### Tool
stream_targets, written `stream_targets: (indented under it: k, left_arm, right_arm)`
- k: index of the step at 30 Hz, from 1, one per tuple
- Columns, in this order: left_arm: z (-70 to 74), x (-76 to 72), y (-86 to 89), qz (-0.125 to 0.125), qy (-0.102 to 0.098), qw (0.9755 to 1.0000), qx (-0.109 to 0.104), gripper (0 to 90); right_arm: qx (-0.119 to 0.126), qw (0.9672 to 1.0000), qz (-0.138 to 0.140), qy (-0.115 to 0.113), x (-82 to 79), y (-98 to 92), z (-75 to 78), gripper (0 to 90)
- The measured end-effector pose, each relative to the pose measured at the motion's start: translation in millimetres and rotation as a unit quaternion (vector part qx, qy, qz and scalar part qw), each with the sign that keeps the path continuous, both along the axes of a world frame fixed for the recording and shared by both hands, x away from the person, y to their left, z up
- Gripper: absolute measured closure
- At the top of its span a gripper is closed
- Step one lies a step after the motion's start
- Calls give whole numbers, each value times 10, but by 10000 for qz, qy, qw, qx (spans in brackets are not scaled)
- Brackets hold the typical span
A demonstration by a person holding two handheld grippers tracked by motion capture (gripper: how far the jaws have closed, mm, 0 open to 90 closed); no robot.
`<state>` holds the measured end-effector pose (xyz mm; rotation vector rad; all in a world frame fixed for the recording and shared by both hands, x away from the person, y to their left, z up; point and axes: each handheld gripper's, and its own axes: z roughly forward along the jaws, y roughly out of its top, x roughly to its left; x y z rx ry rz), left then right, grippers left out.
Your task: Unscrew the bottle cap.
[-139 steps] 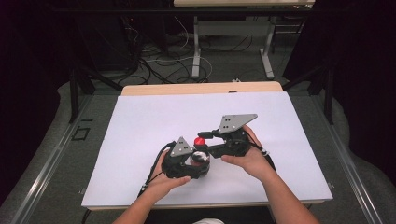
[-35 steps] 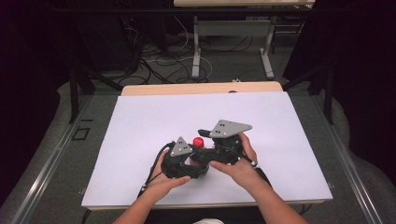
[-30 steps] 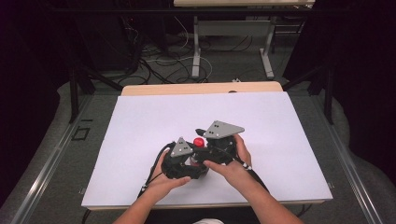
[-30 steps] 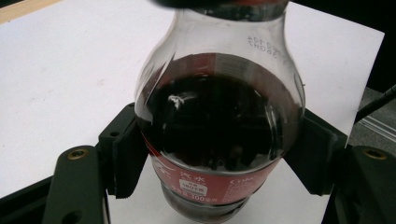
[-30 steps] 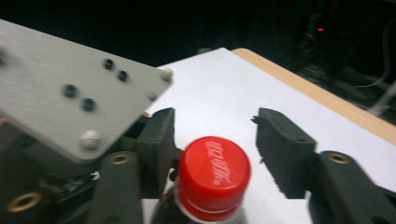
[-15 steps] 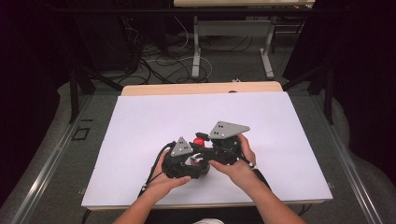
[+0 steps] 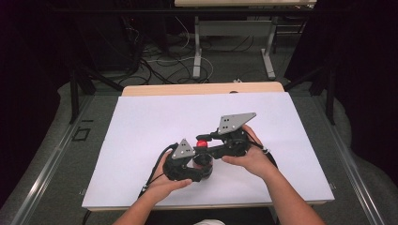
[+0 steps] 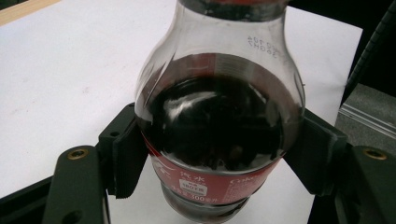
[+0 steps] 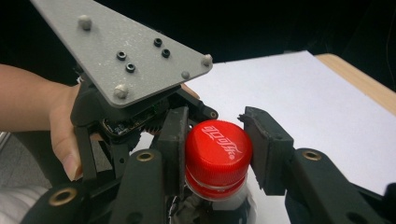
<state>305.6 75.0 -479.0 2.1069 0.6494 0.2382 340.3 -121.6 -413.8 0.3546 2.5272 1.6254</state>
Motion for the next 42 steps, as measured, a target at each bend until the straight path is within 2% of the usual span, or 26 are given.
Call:
stream_targets:
  k: [1, 2, 3, 5, 7, 9, 12, 14, 16, 18, 19, 23, 25, 27, 30, 31, 33, 35, 38, 42]
  left_arm:
    - [-16, 1, -10, 90, -31, 9999, -65, 301]
    - [-13, 3, -5, 88, -2, 10000, -42, 301]
    - [-17, 6, -3, 132, -38, 9999, -48, 302]
    - [-10, 6, 12, 172, 52, 9998, -37, 301]
    - [-17, 18, 19, 214, -33, 9998, -39, 301]
    - [-22, 13, 14, 260, -13, 9996, -65, 301]
    - [-21, 12, 13, 277, -8, 9996, -68, 301]
    - [-14, 16, 21, 278, -33, 9996, -25, 301]
    - [-11, 20, 29, 273, 10, 9996, -21, 301]
    - [-15, 27, 32, 309, 2, 9995, -2, 302]
    - [-22, 29, 31, 356, -25, 9994, -24, 302]
    - [-20, 29, 29, 339, -21, 9994, -37, 302]
    - [-15, 26, 26, 300, 6, 9995, -30, 301]
    - [-16, 25, 23, 297, 4, 9996, -15, 302]
    - [-28, 31, 27, 324, -5, 9995, -47, 301]
    - [-31, 29, 25, 336, 19, 9994, -74, 301]
    - [-21, 35, 35, 317, 46, 9995, -37, 302]
    - [-21, 41, 39, 333, 36, 9994, -41, 301]
    - [-28, 56, 46, 369, 30, 9993, -43, 301]
    - [-56, 91, 58, 462, 36, 9989, -59, 301]
  right_arm:
    - [-32, 9999, -108, -73, -11, 13, -5, 555]
    - [-84, 9994, -325, -113, -43, 26, -5, 492]
    - [-125, 9988, -451, -170, -68, 41, -7, 474]
    - [-266, 9966, -720, -294, -138, 68, -8, 455]
    - [-248, 9939, -1057, -176, -210, 109, -13, 433]
    - [-207, 9902, -1363, -233, -253, 158, -20, 424]
    - [-245, 9826, -1796, -401, -283, 229, -37, 427]
    - [-105, 9796, -1974, -362, -280, 254, -57, 445]
    - [-111, 9774, -2081, -348, -285, 255, -65, 473]
    - [-60, 9777, -2080, -284, -297, 249, -76, 531]
    - [25, 9777, -2075, -309, -302, 247, -86, 541]
    - [44, 9782, -2038, -387, -347, 222, -77, 599]
    - [2, 9817, -1851, -453, -333, 202, -65, 603]
    - [26, 9845, -1727, -315, -305, 172, -53, 605]
    - [160, 9916, -1251, -302, -233, 107, -34, 609]
    - [167, 9928, -1160, -227, -204, 80, -25, 609]
    - [240, 9939, -1077, -88, -161, 36, -8, 609]
    - [359, 9932, -1105, -87, -152, 10, 11, 609]
    - [347, 9922, -1175, -229, -173, -13, 37, 609]
    - [328, 9913, -1235, -310, -207, -50, 32, 609]
